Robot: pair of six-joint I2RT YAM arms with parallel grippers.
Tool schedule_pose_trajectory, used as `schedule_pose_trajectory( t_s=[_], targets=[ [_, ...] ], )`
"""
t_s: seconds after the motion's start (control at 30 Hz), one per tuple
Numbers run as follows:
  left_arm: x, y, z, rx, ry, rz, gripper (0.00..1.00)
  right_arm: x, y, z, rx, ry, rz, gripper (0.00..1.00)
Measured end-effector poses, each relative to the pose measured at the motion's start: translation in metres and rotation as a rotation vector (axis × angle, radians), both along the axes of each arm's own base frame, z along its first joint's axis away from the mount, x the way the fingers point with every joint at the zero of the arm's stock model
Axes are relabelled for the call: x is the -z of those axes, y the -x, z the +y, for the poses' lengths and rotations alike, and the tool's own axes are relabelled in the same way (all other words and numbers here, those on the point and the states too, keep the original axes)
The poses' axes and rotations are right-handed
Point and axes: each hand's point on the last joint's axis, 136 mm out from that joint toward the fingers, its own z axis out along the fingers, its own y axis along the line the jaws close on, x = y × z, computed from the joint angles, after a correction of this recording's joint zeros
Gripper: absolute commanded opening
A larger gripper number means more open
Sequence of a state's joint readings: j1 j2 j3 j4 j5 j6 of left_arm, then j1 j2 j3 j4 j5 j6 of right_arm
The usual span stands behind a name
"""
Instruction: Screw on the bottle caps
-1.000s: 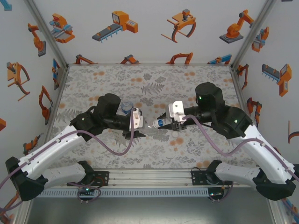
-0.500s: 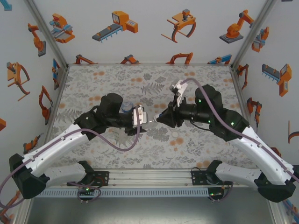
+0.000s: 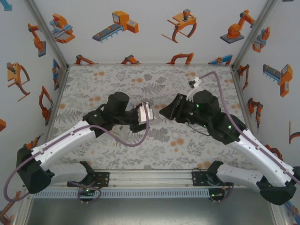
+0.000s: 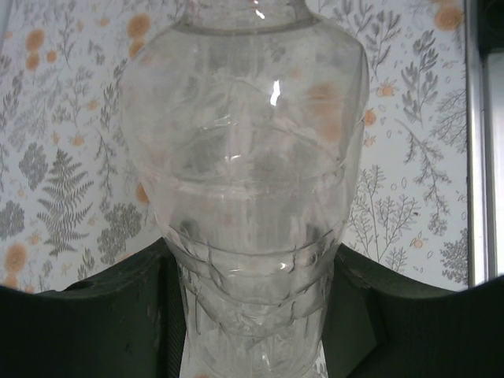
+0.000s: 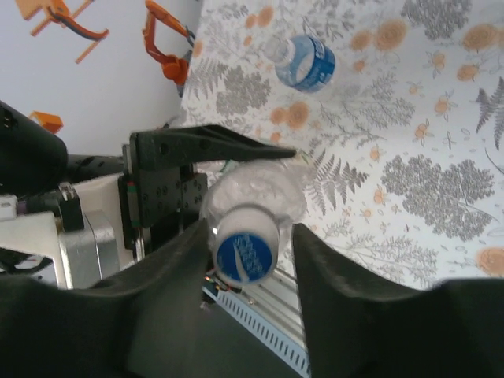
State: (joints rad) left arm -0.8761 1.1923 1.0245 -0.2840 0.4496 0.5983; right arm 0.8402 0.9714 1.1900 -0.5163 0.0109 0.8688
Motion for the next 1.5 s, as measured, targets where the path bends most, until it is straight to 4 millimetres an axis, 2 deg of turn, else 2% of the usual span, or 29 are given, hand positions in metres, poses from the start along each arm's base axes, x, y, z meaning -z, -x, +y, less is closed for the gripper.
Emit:
schedule_pose_trajectory(
  t_s=[0.17,0.27,0.4,0.53,0.67,0.93,1.1,1.37,1.43,1.5],
  targets=[
    [-0.011,0.012,-0.004,0.050,0.035,-0.002,0.00,-0.028,0.010,0.000,-0.113,0.054,-0.219,0.54],
    [-0.015,0.017,-0.003,0.069,0.044,0.003,0.00,-0.047,0.023,0.004,-0.232,0.101,-0.383,0.55],
    [-0.015,0.028,0.002,0.102,0.039,0.026,0.00,-0.071,0.051,0.015,-0.449,0.172,-0.642,0.54],
    [-0.016,0.041,0.008,0.138,0.033,0.048,0.00,-0.076,0.085,0.027,-0.702,0.226,-0.876,0.53],
    [-0.018,0.049,0.013,0.157,0.031,0.059,0.00,-0.071,0.107,0.035,-0.891,0.260,-1.033,0.51],
    [-0.021,0.059,0.016,0.179,0.031,0.068,0.00,-0.052,0.122,0.040,-1.059,0.286,-1.094,0.48],
    [-0.021,0.060,0.017,0.182,0.031,0.071,0.00,-0.047,0.125,0.038,-1.085,0.294,-1.094,0.43],
    [-0.023,0.064,0.017,0.192,0.036,0.069,0.00,-0.045,0.125,0.037,-1.092,0.302,-1.091,0.41],
    [-0.023,0.065,0.017,0.195,0.037,0.069,0.00,-0.045,0.125,0.037,-1.092,0.302,-1.092,0.38],
    [-0.023,0.065,0.017,0.197,0.037,0.069,0.00,-0.045,0.125,0.037,-1.091,0.306,-1.094,0.30]
  ],
)
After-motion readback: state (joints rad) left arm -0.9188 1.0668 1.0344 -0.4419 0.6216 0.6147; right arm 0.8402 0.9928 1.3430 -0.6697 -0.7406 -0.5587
